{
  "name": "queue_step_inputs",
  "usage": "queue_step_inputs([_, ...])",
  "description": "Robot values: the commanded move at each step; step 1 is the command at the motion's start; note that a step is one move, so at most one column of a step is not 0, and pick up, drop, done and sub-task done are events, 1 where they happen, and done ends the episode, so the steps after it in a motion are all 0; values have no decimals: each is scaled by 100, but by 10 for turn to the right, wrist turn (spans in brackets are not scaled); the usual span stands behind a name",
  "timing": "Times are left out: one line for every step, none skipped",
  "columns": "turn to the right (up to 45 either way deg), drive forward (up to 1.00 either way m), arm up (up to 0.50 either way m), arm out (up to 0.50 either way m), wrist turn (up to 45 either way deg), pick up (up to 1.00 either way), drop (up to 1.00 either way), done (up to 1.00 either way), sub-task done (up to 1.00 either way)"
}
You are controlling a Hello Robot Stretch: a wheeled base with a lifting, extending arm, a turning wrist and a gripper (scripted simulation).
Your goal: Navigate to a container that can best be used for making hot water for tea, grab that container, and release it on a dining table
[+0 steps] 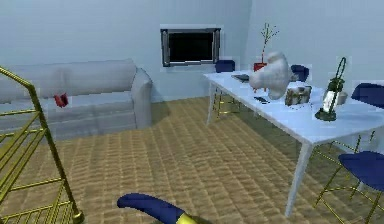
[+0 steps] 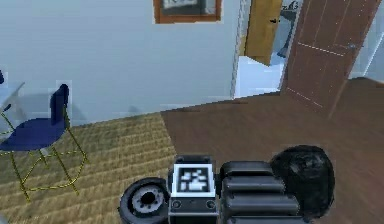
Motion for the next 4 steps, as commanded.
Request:
queue_step_inputs([0, 50, 0, 0, 0, 0, 0, 0, 0])
queue_step_inputs([0, 100, 0, 0, 0, 0, 0, 0, 0])
queue_step_inputs([0, 15, 0, 0, 0, 0, 0, 0, 0])
queue_step_inputs([-450, 0, 0, 0, 0, 0, 0, 0, 0])
